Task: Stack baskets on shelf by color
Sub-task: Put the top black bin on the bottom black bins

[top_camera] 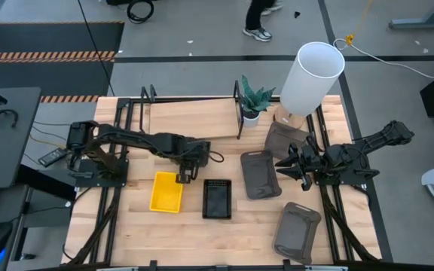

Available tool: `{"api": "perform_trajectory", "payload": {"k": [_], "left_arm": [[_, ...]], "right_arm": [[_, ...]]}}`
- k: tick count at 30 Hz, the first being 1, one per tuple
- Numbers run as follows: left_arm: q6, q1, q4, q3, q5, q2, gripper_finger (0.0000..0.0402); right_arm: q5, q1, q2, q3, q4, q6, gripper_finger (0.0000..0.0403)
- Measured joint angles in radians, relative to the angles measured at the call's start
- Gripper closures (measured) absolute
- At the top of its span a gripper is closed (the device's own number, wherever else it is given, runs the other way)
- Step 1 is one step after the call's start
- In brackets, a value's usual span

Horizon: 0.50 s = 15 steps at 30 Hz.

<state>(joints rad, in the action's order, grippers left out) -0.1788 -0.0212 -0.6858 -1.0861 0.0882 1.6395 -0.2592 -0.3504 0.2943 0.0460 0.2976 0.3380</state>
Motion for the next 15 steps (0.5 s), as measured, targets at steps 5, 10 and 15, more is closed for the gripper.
{"api": "perform_trajectory", "payload": {"k": [5,10,15], "left_arm": [[-0.116,0.048,0.009,-0.017,0.034,-0.048,0.0395],[-0.251,0.115,0.018,-0.017,0.038,-0.076,0.0395],[-0.380,0.192,0.056,-0.017,0.038,-0.079,0.0395]], "right_arm": [[0.000,0.000,0.000,0.000,0.002,0.000,0.0284],[0.000,0.000,0.000,0.000,0.001,0.000,0.0284],[0.000,0.000,0.000,0.000,0.009,0.000,0.0284]]}}
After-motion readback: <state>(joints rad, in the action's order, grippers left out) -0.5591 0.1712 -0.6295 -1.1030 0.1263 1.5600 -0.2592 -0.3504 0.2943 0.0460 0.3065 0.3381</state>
